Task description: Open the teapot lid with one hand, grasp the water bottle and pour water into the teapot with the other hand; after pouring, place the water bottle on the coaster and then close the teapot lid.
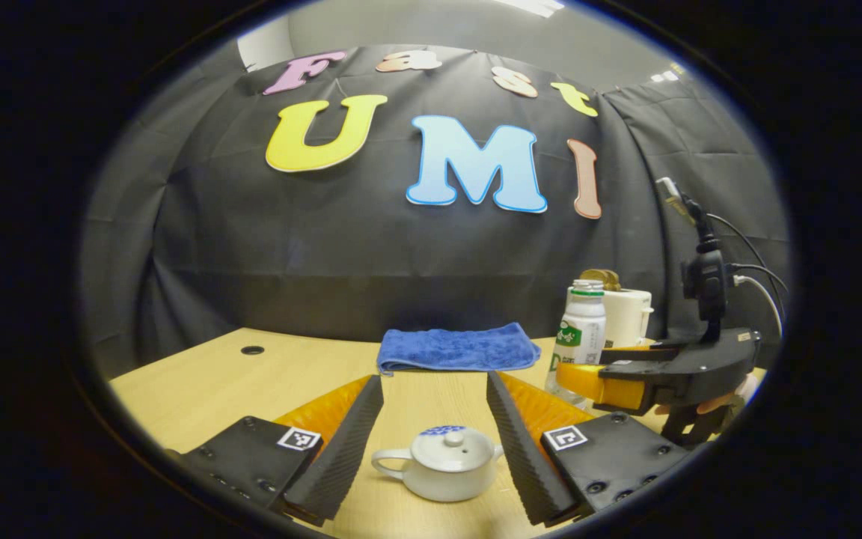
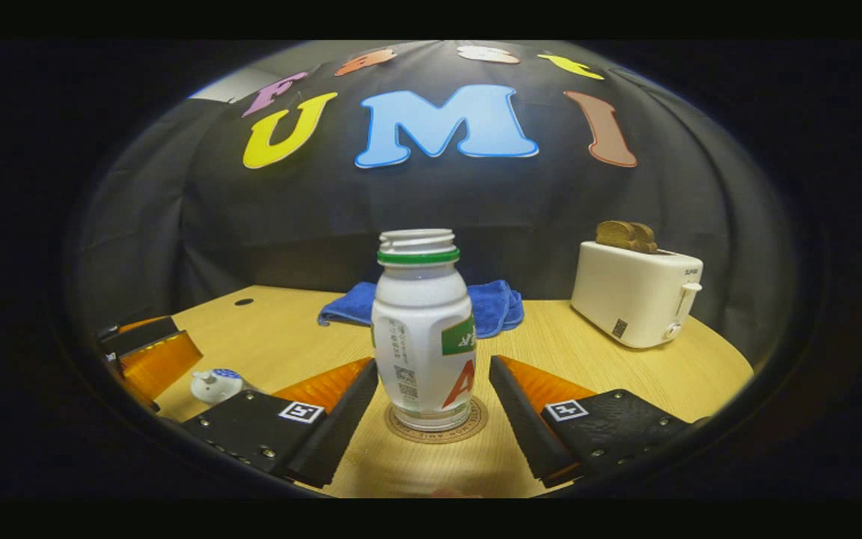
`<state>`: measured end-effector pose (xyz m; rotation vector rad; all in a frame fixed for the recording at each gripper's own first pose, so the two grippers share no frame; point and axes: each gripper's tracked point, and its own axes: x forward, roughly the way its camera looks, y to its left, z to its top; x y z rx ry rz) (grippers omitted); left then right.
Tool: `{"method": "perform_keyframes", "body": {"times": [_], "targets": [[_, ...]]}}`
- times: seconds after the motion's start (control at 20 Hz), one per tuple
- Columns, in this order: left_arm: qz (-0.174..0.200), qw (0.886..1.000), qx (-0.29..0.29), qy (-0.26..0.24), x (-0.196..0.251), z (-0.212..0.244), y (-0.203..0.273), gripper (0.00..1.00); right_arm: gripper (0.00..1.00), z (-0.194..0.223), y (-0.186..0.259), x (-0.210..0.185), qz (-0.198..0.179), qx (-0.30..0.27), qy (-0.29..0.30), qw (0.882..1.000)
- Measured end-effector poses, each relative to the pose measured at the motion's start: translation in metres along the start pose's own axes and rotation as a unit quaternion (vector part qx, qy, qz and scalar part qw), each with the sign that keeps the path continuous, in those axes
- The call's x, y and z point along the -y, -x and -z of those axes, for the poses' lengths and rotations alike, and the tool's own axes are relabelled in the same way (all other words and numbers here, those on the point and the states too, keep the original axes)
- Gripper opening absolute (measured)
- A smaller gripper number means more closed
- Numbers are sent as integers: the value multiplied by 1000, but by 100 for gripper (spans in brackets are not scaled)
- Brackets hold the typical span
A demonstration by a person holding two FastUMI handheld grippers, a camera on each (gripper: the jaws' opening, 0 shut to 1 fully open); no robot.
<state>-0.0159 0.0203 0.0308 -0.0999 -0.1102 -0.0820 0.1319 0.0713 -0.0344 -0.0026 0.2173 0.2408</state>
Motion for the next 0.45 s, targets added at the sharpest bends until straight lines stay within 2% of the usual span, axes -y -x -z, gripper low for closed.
{"method": "perform_keyframes", "body": {"times": [0.25, 0.45], "targets": [[1, 999, -5, 37, 16, 12, 30, 94, 92, -14, 59, 4, 26, 53, -3, 998], [-12, 1000, -12, 17, 32, 24, 73, 94, 92, -5, 114, -5, 38, 78, -20, 996]]}}
